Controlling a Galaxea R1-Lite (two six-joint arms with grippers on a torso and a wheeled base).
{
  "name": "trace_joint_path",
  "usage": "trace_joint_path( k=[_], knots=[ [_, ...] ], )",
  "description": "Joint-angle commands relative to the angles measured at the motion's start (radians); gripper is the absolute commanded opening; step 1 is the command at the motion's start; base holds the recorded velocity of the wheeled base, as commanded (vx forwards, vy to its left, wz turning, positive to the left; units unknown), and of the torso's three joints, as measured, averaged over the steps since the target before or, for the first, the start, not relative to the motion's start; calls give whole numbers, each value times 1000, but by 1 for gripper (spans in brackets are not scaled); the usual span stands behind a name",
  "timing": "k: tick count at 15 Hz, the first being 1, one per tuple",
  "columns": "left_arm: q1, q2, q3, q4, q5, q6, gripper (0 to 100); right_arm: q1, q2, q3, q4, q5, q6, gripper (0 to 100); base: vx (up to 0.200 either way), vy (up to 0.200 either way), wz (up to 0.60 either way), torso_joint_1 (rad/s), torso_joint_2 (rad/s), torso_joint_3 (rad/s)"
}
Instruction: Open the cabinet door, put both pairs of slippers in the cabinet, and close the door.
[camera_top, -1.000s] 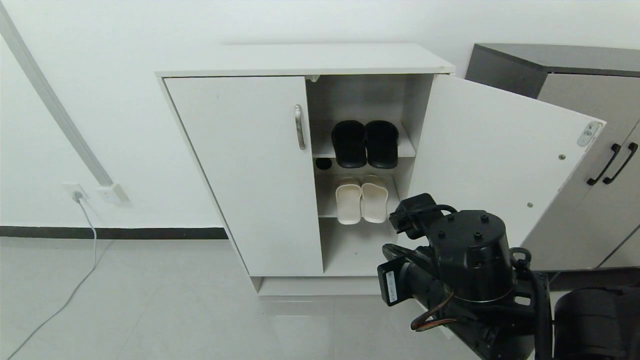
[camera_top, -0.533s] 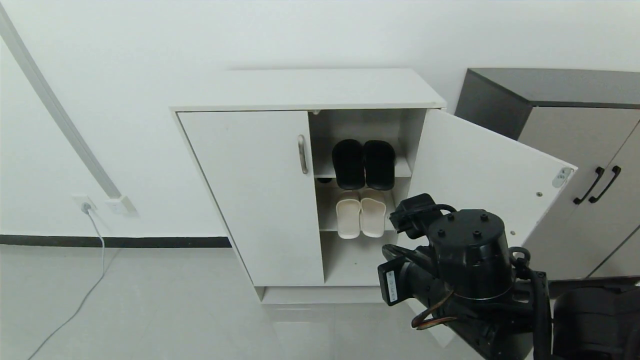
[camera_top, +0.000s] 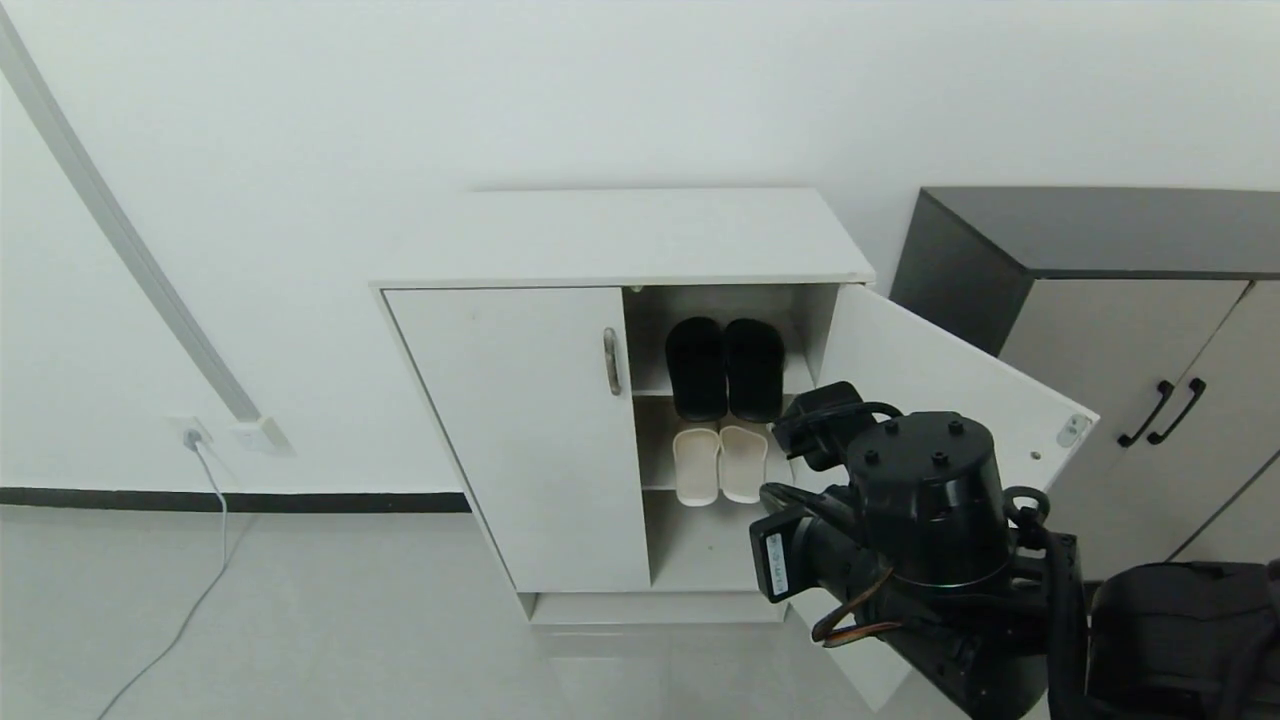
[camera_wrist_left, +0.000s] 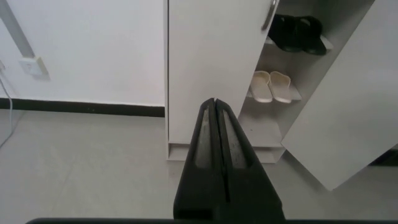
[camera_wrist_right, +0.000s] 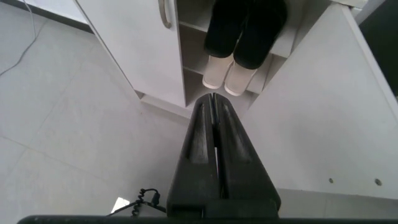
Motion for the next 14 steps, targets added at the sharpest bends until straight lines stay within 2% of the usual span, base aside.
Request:
trace_joint_path(
  k=[1,14],
  knots=[
    [0,0,-1,0,-1,2,0,-1,-1,3,-1,-3,1,0,0,0,0,212,-520,-305],
    [0,0,1,0,2,-9,0,-20,-3,29,-12,-3,5,0,0,0,0,237,-545,-307]
  ],
)
